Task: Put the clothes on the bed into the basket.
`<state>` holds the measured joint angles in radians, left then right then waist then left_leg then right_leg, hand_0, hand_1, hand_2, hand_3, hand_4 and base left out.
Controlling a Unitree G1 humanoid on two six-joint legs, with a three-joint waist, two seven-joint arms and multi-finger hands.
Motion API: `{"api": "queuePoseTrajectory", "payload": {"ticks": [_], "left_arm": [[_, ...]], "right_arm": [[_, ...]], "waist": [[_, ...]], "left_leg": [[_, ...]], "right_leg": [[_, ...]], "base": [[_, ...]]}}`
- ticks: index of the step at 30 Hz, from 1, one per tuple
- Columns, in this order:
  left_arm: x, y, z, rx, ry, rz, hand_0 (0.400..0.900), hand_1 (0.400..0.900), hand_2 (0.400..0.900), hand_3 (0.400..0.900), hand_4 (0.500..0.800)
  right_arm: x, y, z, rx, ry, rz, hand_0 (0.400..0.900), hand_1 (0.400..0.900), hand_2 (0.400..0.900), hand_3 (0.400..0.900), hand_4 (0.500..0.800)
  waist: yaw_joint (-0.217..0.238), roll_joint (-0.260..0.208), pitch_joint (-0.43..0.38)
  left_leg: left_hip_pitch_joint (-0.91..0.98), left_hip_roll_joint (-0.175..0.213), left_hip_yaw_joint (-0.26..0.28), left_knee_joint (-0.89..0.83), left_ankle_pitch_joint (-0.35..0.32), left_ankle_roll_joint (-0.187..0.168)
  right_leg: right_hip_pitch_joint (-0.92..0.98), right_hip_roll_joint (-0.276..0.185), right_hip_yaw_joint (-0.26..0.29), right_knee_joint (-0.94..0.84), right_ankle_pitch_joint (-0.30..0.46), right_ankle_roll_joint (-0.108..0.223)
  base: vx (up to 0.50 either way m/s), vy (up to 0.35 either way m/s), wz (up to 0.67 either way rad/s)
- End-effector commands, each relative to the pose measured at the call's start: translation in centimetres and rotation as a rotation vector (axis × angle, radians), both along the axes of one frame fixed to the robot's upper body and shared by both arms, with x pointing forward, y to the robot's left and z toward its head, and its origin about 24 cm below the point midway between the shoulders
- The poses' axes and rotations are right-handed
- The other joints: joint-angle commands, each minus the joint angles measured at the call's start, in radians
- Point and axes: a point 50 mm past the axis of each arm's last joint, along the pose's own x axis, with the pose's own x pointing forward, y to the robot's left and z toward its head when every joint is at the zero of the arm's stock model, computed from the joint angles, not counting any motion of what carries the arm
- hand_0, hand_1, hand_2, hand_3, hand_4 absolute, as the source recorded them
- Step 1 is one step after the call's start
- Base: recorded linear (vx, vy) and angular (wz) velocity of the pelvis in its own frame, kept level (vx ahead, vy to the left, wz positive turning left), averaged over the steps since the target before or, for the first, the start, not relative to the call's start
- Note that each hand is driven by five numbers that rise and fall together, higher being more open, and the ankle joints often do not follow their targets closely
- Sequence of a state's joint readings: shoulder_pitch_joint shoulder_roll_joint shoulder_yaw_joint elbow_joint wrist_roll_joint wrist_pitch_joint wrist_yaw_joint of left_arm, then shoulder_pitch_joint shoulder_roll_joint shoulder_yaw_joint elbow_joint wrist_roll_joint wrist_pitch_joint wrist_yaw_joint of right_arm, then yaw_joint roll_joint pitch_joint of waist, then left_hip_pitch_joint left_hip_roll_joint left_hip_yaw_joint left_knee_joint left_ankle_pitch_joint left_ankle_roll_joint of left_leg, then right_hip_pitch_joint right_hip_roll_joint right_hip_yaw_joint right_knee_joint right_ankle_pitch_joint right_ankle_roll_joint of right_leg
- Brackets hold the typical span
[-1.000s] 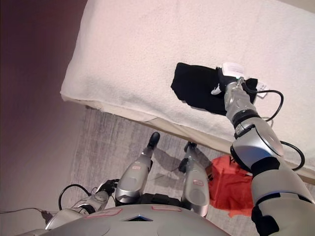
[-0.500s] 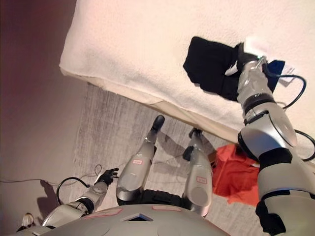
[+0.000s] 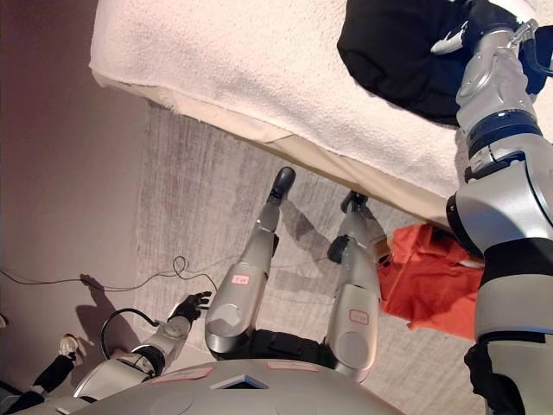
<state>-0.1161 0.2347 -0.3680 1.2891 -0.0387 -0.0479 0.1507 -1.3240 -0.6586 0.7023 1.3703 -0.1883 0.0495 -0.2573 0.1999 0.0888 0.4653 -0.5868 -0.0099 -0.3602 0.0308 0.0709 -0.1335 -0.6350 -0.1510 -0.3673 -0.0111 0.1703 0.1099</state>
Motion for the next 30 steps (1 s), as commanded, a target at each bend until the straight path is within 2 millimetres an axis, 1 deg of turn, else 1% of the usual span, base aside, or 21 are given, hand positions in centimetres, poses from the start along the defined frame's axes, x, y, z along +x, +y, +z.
{"api": "queuePoseTrajectory", "payload": {"ticks": [1, 5, 7, 9, 13, 14, 15, 17, 19, 20, 21, 22, 23, 24, 25, 26, 27, 28, 29, 30], "left_arm": [[-2.6, 3.8, 0.1, 0.103, 0.09, 0.044, 0.9, 0.9, 0.9, 0.9, 0.8], [-2.4, 4.1, 0.3, 0.109, 0.084, 0.051, 0.9, 0.9, 0.9, 0.9, 0.8], [-2.2, 4.3, 0.4, 0.115, 0.082, 0.055, 0.9, 0.9, 0.9, 0.9, 0.8], [-2.2, 4.4, 0.4, 0.119, 0.084, 0.061, 0.9, 0.9, 0.9, 0.9, 0.8], [-2.8, 4.8, 0.4, 0.128, 0.106, 0.07, 0.9, 0.9, 0.9, 0.9, 0.8], [-2.8, 4.8, 0.4, 0.128, 0.106, 0.07, 0.9, 0.9, 0.9, 0.9, 0.8], [-3.1, 5.1, 0.4, 0.135, 0.116, 0.08, 0.9, 0.9, 0.9, 0.9, 0.8], [-3.3, 5.3, 0.4, 0.14, 0.126, 0.084, 0.9, 0.9, 0.9, 0.9, 0.8], [-3.4, 5.5, 0.5, 0.146, 0.132, 0.092, 0.9, 0.9, 0.9, 0.9, 0.8], [-3.3, 5.5, 0.5, 0.146, 0.132, 0.092, 0.9, 0.9, 0.9, 0.9, 0.8], [-3.4, 5.7, 0.5, 0.149, 0.139, 0.099, 0.9, 0.9, 0.9, 0.9, 0.8], [-3.4, 5.7, 0.5, 0.15, 0.139, 0.099, 0.9, 0.9, 0.9, 0.9, 0.8], [-3.5, 5.8, 0.5, 0.149, 0.144, 0.107, 0.9, 0.9, 0.9, 0.9, 0.8], [-3.7, 5.7, 0.4, 0.144, 0.147, 0.121, 0.9, 0.9, 0.9, 0.9, 0.8], [-3.3, 5.7, 0.5, 0.143, 0.139, 0.121, 0.9, 0.9, 0.9, 0.9, 0.8], [-3.3, 5.7, 0.5, 0.143, 0.139, 0.121, 0.9, 0.9, 0.9, 0.9, 0.8], [-2.6, 5.9, 0.7, 0.146, 0.126, 0.129, 0.9, 0.9, 0.9, 0.9, 0.8], [-2.6, 5.9, 0.7, 0.148, 0.129, 0.131, 0.9, 0.9, 0.9, 0.9, 0.8], [-2.6, 6.0, 0.7, 0.148, 0.129, 0.131, 0.9, 0.9, 0.9, 0.9, 0.8], [-2.6, 6.1, 0.8, 0.149, 0.135, 0.137, 0.9, 0.9, 0.9, 0.9, 0.8]], "right_arm": [[0.0, 0.2, 2.1, 0.003, -0.064, 0.041, 0.4, 0.4, 0.4, 0.4, 0.5], [0.2, 0.5, 1.9, 0.018, -0.057, 0.044, 0.4, 0.4, 0.4, 0.4, 0.5], [0.3, 0.7, 1.4, 0.02, -0.044, 0.049, 0.4, 0.4, 0.4, 0.4, 0.5], [0.4, 1.0, 0.9, 0.03, -0.029, 0.063, 0.4, 0.4, 0.4, 0.4, 0.5], [0.4, 1.2, -0.8, 0.069, -0.003, 0.076, 0.4, 0.4, 0.4, 0.4, 0.5], [0.4, 1.2, -0.8, 0.069, -0.002, 0.076, 0.4, 0.4, 0.4, 0.4, 0.5], [0.4, 1.3, -1.4, 0.08, 0.019, 0.086, 0.4, 0.4, 0.4, 0.4, 0.5], [0.1, 0.8, -2.4, 0.096, 0.042, 0.071, 0.4, 0.4, 0.4, 0.4, 0.5], [0.0, 0.5, -3.0, 0.105, 0.062, 0.067, 0.4, 0.4, 0.4, 0.4, 0.5], [0.0, 0.5, -3.0, 0.105, 0.061, 0.067, 0.4, 0.4, 0.4, 0.4, 0.5], [-0.2, 0.3, -3.8, 0.118, 0.085, 0.06, 0.4, 0.4, 0.4, 0.4, 0.5], [-0.2, 0.3, -3.8, 0.118, 0.086, 0.06, 0.4, 0.4, 0.4, 0.4, 0.5], [-0.2, 0.2, -4.0, 0.122, 0.095, 0.058, 0.4, 0.4, 0.4, 0.4, 0.5], [-0.5, -0.2, -5.0, 0.137, 0.126, 0.048, 0.4, 0.4, 0.4, 0.4, 0.5], [-0.8, -0.6, -5.9, 0.149, 0.146, 0.031, 0.4, 0.4, 0.4, 0.4, 0.5], [-0.8, -0.6, -5.9, 0.15, 0.146, 0.031, 0.4, 0.4, 0.4, 0.4, 0.5], [-1.4, -1.9, -6.6, 0.164, 0.167, -0.013, 0.4, 0.4, 0.4, 0.4, 0.5], [-1.8, -2.4, -7.1, 0.177, 0.177, -0.033, 0.4, 0.4, 0.4, 0.4, 0.5], [-1.8, -2.5, -7.1, 0.177, 0.178, -0.033, 0.4, 0.4, 0.4, 0.4, 0.5], [-2.3, -3.3, -7.9, 0.191, 0.199, -0.062, 0.4, 0.4, 0.4, 0.4, 0.5]], "waist": [[0.049, 0.037, 0.054], [0.042, 0.033, 0.052], [0.038, 0.032, 0.045], [0.031, 0.028, 0.034], [0.016, 0.009, -0.001], [0.016, 0.009, -0.001], [0.006, -0.005, -0.024], [-0.004, -0.02, -0.048], [-0.018, -0.036, -0.073], [-0.019, -0.037, -0.075], [-0.035, -0.05, -0.099], [-0.035, -0.05, -0.099], [-0.045, -0.057, -0.112], [-0.063, -0.065, -0.139], [-0.07, -0.068, -0.15], [-0.069, -0.068, -0.149], [-0.087, -0.072, -0.174], [-0.096, -0.075, -0.185], [-0.095, -0.075, -0.185], [-0.114, -0.079, -0.207]], "left_leg": [[0.055, -0.024, 0.062, -0.112, 0.151, 0.022], [0.072, -0.027, 0.074, -0.109, 0.143, 0.023], [0.087, -0.027, 0.077, -0.109, 0.138, 0.023], [0.107, -0.025, 0.08, -0.111, 0.132, 0.023], [0.159, -0.021, 0.096, -0.116, 0.117, 0.022], [0.16, -0.021, 0.096, -0.116, 0.117, 0.022], [0.188, -0.017, 0.11, -0.118, 0.104, 0.023], [0.218, -0.014, 0.124, -0.118, 0.09, 0.025], [0.255, -0.013, 0.143, -0.118, 0.072, 0.03], [0.252, -0.015, 0.142, -0.118, 0.075, 0.031], [0.285, -0.014, 0.158, -0.118, 0.059, 0.036], [0.287, -0.014, 0.159, -0.118, 0.059, 0.036], [0.306, -0.015, 0.17, -0.118, 0.05, 0.039], [0.336, -0.014, 0.185, -0.118, 0.036, 0.044], [0.348, -0.014, 0.19, -0.118, 0.03, 0.045], [0.35, -0.014, 0.19, -0.118, 0.03, 0.045], [0.367, -0.012, 0.199, -0.118, 0.024, 0.044], [0.378, -0.012, 0.202, -0.118, 0.02, 0.045], [0.379, -0.012, 0.202, -0.118, 0.02, 0.044], [0.395, -0.007, 0.213, -0.118, 0.012, 0.045]], "right_leg": [[0.041, -0.065, 0.08, 0.099, 0.017, 0.026], [0.06, -0.066, 0.088, 0.092, 0.019, 0.025], [0.077, -0.067, 0.089, 0.09, 0.017, 0.025], [0.099, -0.067, 0.09, 0.084, 0.015, 0.024], [0.157, -0.064, 0.094, 0.058, 0.018, 0.026], [0.158, -0.064, 0.094, 0.058, 0.019, 0.026], [0.187, -0.059, 0.101, 0.041, 0.022, 0.028], [0.216, -0.055, 0.109, 0.028, 0.021, 0.029], [0.244, -0.05, 0.123, 0.022, 0.018, 0.029], [0.242, -0.052, 0.122, 0.021, 0.021, 0.03], [0.27, -0.047, 0.134, 0.016, 0.016, 0.03], [0.271, -0.047, 0.135, 0.015, 0.016, 0.03], [0.287, -0.044, 0.141, 0.014, 0.012, 0.03], [0.307, -0.04, 0.156, 0.014, 0.005, 0.03], [0.318, -0.04, 0.161, 0.013, 0.002, 0.03], [0.319, -0.039, 0.162, 0.012, 0.002, 0.03], [0.336, -0.039, 0.168, 0.008, -0.002, 0.032], [0.345, -0.038, 0.17, 0.005, -0.003, 0.032], [0.346, -0.038, 0.17, 0.004, -0.002, 0.032], [0.362, -0.038, 0.176, -0.002, -0.005, 0.032]], "base": [[0.0, 0.026, -0.08], [0.0, 0.034, -0.08], [0.02, 0.026, -0.05], [0.05, 0.016, -0.02], [0.08, 0.016, -0.11], [0.09, 0.026, -0.23], [0.1, 0.024, -0.28], [0.12, 0.035, -0.39], [0.1, 0.036, -0.34], [0.12, 0.031, -0.38], [0.07, 0.021, -0.24], [0.12, 0.032, -0.38], [0.11, 0.033, -0.35], [0.14, 0.034, -0.43], [0.09, 0.018, -0.31], [0.06, 0.008, -0.19], [0.06, 0.004, -0.14], [0.06, 0.004, -0.13], [0.07, -0.012, -0.13], [0.05, -0.01, -0.1]]}}
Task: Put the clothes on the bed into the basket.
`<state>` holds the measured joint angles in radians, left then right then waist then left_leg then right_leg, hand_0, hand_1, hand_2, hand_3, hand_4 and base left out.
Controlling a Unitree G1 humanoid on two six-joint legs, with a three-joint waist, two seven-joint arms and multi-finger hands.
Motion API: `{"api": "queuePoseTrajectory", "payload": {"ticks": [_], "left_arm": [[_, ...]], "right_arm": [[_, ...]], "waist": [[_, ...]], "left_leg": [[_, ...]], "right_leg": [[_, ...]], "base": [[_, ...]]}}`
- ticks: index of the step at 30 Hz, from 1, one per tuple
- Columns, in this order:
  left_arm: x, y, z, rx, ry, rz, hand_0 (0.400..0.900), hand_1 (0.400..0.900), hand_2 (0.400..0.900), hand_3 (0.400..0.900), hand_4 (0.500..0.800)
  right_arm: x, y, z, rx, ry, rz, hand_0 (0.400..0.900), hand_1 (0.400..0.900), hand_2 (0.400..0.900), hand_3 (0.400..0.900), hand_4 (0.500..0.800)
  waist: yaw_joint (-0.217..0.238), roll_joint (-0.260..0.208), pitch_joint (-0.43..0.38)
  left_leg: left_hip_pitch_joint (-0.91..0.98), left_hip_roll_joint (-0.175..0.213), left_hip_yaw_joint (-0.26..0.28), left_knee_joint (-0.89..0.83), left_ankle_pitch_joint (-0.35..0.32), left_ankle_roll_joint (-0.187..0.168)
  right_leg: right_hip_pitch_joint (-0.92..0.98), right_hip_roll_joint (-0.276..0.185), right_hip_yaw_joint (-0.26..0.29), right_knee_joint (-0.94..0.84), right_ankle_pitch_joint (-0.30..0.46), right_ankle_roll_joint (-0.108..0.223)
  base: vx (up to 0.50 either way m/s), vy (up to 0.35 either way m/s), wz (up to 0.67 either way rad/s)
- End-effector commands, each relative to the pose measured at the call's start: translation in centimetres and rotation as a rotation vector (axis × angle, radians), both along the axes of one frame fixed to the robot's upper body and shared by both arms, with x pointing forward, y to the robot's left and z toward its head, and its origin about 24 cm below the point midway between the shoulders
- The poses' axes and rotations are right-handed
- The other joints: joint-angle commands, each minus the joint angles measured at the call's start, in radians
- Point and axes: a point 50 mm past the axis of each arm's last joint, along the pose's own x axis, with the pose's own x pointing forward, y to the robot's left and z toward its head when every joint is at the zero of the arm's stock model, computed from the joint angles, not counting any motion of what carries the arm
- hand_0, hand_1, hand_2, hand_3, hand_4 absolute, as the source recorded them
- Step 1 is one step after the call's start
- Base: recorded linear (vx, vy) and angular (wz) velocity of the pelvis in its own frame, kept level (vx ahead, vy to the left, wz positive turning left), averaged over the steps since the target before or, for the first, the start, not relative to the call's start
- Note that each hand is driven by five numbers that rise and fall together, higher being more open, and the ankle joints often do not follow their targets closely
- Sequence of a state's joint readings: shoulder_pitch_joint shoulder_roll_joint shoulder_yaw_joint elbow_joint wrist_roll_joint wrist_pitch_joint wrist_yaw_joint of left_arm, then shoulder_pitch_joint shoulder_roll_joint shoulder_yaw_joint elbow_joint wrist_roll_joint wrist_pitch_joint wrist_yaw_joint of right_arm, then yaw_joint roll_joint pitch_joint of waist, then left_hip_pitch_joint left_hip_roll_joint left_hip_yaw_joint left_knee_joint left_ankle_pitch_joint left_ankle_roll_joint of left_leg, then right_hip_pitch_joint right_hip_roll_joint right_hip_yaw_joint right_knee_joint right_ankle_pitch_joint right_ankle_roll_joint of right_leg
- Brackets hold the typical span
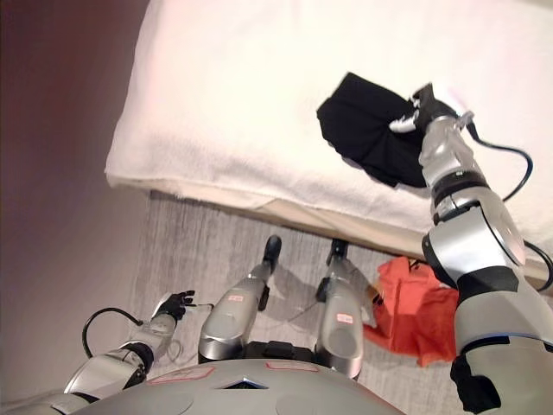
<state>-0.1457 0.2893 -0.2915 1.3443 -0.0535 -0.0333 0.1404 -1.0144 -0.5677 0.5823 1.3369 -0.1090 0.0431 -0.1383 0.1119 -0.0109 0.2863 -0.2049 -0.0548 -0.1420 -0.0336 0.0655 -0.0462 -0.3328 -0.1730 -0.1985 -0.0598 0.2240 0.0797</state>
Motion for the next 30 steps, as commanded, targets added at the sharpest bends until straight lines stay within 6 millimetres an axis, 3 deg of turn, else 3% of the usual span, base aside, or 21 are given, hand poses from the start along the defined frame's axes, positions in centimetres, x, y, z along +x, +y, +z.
{"api": "queuePoseTrajectory", "payload": {"ticks": [1, 2, 5, 9, 19, 30], "left_arm": [[-2.7, 3.0, 0.1, 0.092, 0.125, 0.037, 0.9, 0.9, 0.9, 0.9, 0.8], [-3.3, 3.0, 0.0, 0.089, 0.149, 0.045, 0.9, 0.9, 0.9, 0.9, 0.8], [-4.0, 3.1, -0.1, 0.087, 0.174, 0.049, 0.9, 0.9, 0.9, 0.9, 0.8], [-4.6, 3.2, -0.2, 0.084, 0.202, 0.043, 0.9, 0.9, 0.9, 0.9, 0.8], [-6.1, 3.3, -0.4, 0.07, 0.261, 0.019, 0.9, 0.9, 0.9, 0.9, 0.8], [-5.4, 3.6, -0.2, 0.074, 0.259, -0.02, 0.9, 0.9, 0.9, 0.9, 0.8]], "right_arm": [[-0.1, -3.7, 5.0, -0.079, -0.12, -0.098, 0.4, 0.4, 0.4, 0.4, 0.5], [-0.8, -4.3, 3.7, -0.076, -0.085, -0.114, 0.4, 0.4, 0.4, 0.4, 0.5], [-1.2, -4.8, 3.0, -0.081, -0.054, -0.122, 0.4, 0.4, 0.4, 0.4, 0.5], [-3.3, -7.3, 0.9, -0.075, 0.011, -0.194, 0.4, 0.4, 0.4, 0.4, 0.5], [-8.2, -12.5, -0.9, -0.103, 0.123, -0.333, 0.4, 0.4, 0.4, 0.4, 0.5], [-15.1, -16.7, -4.5, -0.066, 0.282, -0.525, 0.4, 0.4, 0.4, 0.4, 0.5]], "waist": [[-0.025, 0.02, -0.027], [-0.043, 0.015, -0.052], [-0.053, 0.014, -0.074], [-0.089, 0.014, -0.122], [-0.143, 0.004, -0.195], [-0.197, 0.003, -0.214]], "left_leg": [[0.015, 0.039, -0.005, -0.054, 0.017, -0.043], [0.034, 0.041, 0.012, -0.054, 0.006, -0.041], [0.048, 0.044, 0.031, -0.054, -0.003, -0.039], [0.094, 0.048, 0.068, -0.054, -0.021, -0.032], [0.187, 0.061, 0.155, -0.054, -0.059, -0.021], [0.248, 0.064, 0.243, -0.054, -0.085, -0.01]], "right_leg": [[0.063, -0.015, 0.007, 0.045, -0.059, 0.062], [0.077, -0.012, 0.02, 0.037, -0.06, 0.063], [0.083, -0.01, 0.036, 0.031, -0.058, 0.064], [0.11, -0.002, 0.075, 0.031, -0.062, 0.066], [0.161, 0.026, 0.151, 0.009, -0.052, 0.074], [0.168, 0.049, 0.235, 0.009, -0.041, 0.082]], "base": [[0.1, -0.014, -0.3], [0.07, 0.004, -0.32], [0.05, 0.013, -0.31], [0.06, 0.018, -0.39], [0.02, 0.007, -0.36], [0.0, 0.009, -0.31]]}}
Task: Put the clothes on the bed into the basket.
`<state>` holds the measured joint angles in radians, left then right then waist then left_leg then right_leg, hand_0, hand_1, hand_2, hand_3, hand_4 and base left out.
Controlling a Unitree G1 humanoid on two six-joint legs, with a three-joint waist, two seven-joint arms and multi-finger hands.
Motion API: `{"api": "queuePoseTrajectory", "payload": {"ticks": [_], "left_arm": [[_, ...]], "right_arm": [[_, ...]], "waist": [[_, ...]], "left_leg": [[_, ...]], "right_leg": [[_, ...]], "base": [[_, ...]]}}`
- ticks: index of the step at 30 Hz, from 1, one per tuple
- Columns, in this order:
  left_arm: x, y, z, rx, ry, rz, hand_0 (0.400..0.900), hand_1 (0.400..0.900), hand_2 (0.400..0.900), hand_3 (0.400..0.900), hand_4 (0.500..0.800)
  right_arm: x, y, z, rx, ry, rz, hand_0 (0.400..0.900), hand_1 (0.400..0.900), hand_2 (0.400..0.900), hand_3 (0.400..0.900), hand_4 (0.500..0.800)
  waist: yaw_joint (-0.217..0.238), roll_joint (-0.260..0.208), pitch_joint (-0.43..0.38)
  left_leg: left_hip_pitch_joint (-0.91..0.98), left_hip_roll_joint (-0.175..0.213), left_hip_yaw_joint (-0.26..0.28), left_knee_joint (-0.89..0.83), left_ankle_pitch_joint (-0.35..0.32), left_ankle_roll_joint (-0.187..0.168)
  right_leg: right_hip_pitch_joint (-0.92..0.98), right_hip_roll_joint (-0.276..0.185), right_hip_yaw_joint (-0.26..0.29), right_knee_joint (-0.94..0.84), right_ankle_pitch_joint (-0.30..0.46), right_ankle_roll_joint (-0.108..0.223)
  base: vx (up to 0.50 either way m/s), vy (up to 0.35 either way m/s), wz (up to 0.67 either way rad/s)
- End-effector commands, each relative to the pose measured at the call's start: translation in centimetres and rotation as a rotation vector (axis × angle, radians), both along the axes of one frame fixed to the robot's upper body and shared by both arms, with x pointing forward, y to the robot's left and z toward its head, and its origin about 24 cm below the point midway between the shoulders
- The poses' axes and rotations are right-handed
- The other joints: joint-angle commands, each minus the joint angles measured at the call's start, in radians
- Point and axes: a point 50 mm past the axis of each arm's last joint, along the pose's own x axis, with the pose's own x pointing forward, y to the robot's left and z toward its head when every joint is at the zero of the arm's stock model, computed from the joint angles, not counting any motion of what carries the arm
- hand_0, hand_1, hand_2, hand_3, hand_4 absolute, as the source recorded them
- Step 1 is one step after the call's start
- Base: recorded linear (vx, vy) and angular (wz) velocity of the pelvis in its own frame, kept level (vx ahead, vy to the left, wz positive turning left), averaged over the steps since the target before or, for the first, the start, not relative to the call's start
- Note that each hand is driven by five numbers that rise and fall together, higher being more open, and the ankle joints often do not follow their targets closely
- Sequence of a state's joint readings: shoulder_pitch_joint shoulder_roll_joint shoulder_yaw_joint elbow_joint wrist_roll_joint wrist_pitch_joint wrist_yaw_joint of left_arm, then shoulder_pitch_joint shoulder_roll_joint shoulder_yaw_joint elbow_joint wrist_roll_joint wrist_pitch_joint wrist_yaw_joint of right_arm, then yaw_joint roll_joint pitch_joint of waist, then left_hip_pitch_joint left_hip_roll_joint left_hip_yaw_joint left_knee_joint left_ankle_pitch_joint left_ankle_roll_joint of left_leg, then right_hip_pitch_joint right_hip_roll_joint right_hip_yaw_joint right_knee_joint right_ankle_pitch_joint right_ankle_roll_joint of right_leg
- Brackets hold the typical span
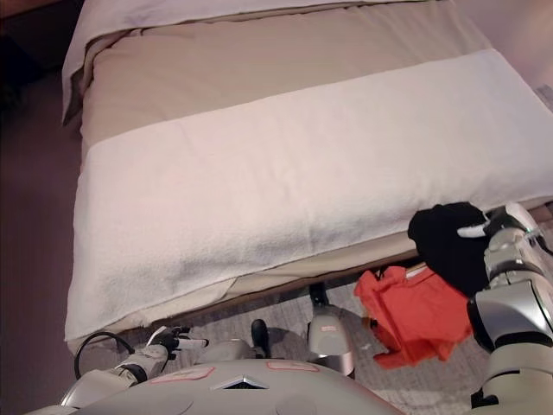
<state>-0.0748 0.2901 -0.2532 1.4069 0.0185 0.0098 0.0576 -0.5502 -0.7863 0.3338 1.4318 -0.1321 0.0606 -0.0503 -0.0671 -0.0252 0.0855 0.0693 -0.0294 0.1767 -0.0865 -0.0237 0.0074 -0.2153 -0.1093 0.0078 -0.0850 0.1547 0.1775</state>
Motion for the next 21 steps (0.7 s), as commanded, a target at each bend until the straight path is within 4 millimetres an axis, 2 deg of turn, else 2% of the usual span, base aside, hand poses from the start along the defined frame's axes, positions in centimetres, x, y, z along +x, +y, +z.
{"api": "queuePoseTrajectory", "payload": {"ticks": [1, 10, 15, 21], "left_arm": [[-0.6, 2.9, 0.9, 0.1, 0.063, -0.037, 0.9, 0.9, 0.9, 0.9, 0.8], [-0.3, 3.4, 1.1, 0.112, 0.062, -0.054, 0.9, 0.9, 0.9, 0.9, 0.8], [-0.3, 3.1, 1.0, 0.108, 0.066, -0.068, 0.9, 0.9, 0.9, 0.9, 0.8], [0.0, 2.8, 0.9, 0.103, 0.059, -0.075, 0.9, 0.9, 0.9, 0.9, 0.8]], "right_arm": [[0.1, -3.4, 5.0, -0.136, -0.083, -0.058, 0.4, 0.4, 0.4, 0.4, 0.5], [-1.5, -3.8, 3.8, -0.108, -0.061, -0.106, 0.4, 0.4, 0.4, 0.4, 0.5], [-1.2, -3.4, 3.6, -0.099, -0.066, -0.102, 0.4, 0.4, 0.4, 0.4, 0.5], [-1.1, -3.4, 3.7, -0.098, -0.068, -0.101, 0.4, 0.4, 0.4, 0.4, 0.5]], "waist": [[-0.024, 0.02, -0.012], [-0.051, 0.045, 0.002], [-0.059, 0.066, 0.011], [-0.064, 0.089, 0.012]], "left_leg": [[-0.023, 0.037, -0.07, -0.001, 0.002, -0.061], [-0.005, 0.03, -0.033, 0.002, -0.008, -0.055], [-0.001, 0.025, -0.019, 0.005, -0.012, -0.053], [-0.003, 0.025, -0.025, 0.005, -0.008, -0.056]], "right_leg": [[0.051, -0.013, 0.035, 0.035, 0.029, -0.015], [0.043, -0.002, 0.08, 0.039, 0.034, -0.012], [0.043, -0.002, 0.094, 0.038, 0.037, -0.01], [0.046, -0.007, 0.086, 0.033, 0.035, -0.014]], "base": [[0.0, 0.022, -0.22], [-0.01, 0.022, -0.18], [-0.01, 0.018, -0.1], [0.0, -0.006, 0.05]]}}
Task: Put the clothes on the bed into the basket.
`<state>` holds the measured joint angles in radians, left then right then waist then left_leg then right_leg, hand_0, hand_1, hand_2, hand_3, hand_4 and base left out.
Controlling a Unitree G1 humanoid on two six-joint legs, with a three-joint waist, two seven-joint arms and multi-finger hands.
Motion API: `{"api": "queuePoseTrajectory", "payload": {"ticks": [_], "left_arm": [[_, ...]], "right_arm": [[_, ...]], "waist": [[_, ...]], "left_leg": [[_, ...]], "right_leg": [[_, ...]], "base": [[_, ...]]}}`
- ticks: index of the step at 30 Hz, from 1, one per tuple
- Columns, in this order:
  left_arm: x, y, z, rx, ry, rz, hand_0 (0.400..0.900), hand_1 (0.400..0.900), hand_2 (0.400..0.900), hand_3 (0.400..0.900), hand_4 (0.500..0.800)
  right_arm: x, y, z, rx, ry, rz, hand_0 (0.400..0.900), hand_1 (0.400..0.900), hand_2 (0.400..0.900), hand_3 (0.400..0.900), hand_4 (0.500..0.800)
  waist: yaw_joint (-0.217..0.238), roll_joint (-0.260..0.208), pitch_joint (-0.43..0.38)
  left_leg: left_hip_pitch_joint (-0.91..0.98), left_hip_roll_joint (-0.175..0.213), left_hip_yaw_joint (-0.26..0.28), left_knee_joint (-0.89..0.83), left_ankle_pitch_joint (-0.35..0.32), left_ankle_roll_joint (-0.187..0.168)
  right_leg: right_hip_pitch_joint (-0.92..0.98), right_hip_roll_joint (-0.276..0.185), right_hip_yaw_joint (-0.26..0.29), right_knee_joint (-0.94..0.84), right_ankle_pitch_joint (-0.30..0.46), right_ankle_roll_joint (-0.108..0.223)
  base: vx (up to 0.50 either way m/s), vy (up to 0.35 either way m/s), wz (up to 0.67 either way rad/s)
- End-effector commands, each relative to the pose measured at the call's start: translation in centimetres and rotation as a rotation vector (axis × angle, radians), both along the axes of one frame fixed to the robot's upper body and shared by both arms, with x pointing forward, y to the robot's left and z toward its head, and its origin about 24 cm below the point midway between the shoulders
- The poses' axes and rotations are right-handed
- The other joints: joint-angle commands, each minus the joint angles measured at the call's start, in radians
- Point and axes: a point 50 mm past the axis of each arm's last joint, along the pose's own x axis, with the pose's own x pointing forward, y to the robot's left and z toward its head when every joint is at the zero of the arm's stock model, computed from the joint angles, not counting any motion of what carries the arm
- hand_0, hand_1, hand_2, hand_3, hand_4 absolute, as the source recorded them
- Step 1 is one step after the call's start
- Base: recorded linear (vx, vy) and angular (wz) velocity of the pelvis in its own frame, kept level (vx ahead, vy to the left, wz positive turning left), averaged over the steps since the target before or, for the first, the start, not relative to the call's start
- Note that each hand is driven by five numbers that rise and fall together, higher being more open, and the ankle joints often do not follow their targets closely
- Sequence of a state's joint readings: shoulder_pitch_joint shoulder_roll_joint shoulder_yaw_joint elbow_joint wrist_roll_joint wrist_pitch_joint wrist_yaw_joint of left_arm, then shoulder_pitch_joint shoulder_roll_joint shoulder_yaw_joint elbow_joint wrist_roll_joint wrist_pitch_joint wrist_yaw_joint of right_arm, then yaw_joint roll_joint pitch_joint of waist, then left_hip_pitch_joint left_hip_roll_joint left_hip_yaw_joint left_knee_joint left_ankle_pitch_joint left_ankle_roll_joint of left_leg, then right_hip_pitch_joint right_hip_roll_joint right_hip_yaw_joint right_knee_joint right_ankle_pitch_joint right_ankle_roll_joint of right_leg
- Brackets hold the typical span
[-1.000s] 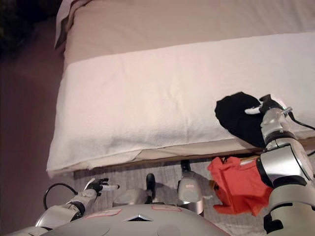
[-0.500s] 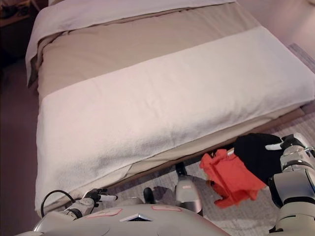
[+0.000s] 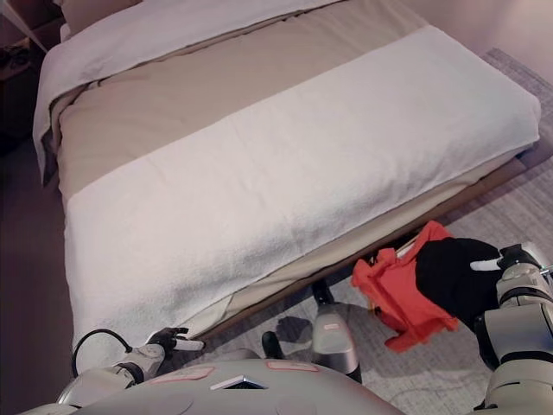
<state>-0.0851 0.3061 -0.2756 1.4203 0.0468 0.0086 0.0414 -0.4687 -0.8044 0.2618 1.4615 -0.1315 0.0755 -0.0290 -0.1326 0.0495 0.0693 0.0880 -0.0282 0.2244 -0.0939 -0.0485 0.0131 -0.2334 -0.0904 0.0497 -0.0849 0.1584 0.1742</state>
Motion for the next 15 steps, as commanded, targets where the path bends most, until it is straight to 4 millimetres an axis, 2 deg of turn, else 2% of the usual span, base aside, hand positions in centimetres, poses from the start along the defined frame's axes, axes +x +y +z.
{"api": "queuePoseTrajectory", "payload": {"ticks": [1, 6, 7, 8, 9, 15], "left_arm": [[-0.2, 2.1, 0.7, 0.09, 0.038, -0.029, 0.9, 0.9, 0.9, 0.9, 0.8], [-0.4, 1.8, 0.5, 0.082, 0.043, -0.026, 0.9, 0.9, 0.9, 0.9, 0.8], [-0.4, 1.6, 0.5, 0.08, 0.043, -0.027, 0.9, 0.9, 0.9, 0.9, 0.8], [-0.5, 1.4, 0.4, 0.077, 0.045, -0.027, 0.9, 0.9, 0.9, 0.9, 0.8], [-0.5, 1.3, 0.3, 0.073, 0.041, -0.025, 0.9, 0.9, 0.9, 0.9, 0.8], [0.0, 0.8, 0.3, 0.068, 0.032, -0.028, 0.9, 0.9, 0.9, 0.9, 0.8]], "right_arm": [[2.5, -1.9, 5.1, -0.139, -0.126, 0.009, 0.4, 0.4, 0.4, 0.4, 0.5], [3.5, -1.7, 5.8, -0.159, -0.134, 0.047, 0.4, 0.4, 0.4, 0.4, 0.5], [3.6, -1.7, 5.9, -0.168, -0.133, 0.053, 0.551, 0.551, 0.551, 0.551, 0.591], [3.8, -1.8, 6.2, -0.186, -0.129, 0.057, 0.635, 0.635, 0.635, 0.635, 0.641], [4.0, -1.8, 6.4, -0.197, -0.133, 0.059, 0.9, 0.9, 0.9, 0.9, 0.8], [4.2, -1.5, 6.4, -0.196, -0.123, 0.062, 0.9, 0.9, 0.9, 0.9, 0.8]], "waist": [[0.002, 0.018, 0.029], [0.007, 0.034, 0.036], [0.007, 0.037, 0.038], [0.01, 0.04, 0.04], [0.012, 0.044, 0.043], [0.018, 0.061, 0.05]], "left_leg": [[-0.023, 0.023, -0.075, 0.012, 0.017, -0.062], [-0.032, 0.022, -0.081, 0.014, 0.023, -0.065], [-0.035, 0.022, -0.082, 0.013, 0.024, -0.065], [-0.04, 0.022, -0.084, 0.014, 0.027, -0.066], [-0.046, 0.021, -0.088, 0.014, 0.029, -0.067], [-0.064, 0.024, -0.105, 0.012, 0.043, -0.075]], "right_leg": [[0.065, -0.026, 0.043, 0.032, 0.031, -0.011], [0.066, -0.031, 0.035, 0.027, 0.032, -0.014], [0.065, -0.032, 0.033, 0.026, 0.033, -0.014], [0.064, -0.032, 0.031, 0.025, 0.034, -0.016], [0.061, -0.033, 0.028, 0.025, 0.034, -0.017], [0.057, -0.039, 0.007, 0.02, 0.031, -0.023]], "base": [[0.0, -0.02, 0.05], [0.0, -0.016, 0.05], [-0.01, -0.027, 0.07], [-0.02, -0.023, 0.09], [-0.02, -0.024, 0.12], [0.0, -0.027, 0.13]]}}
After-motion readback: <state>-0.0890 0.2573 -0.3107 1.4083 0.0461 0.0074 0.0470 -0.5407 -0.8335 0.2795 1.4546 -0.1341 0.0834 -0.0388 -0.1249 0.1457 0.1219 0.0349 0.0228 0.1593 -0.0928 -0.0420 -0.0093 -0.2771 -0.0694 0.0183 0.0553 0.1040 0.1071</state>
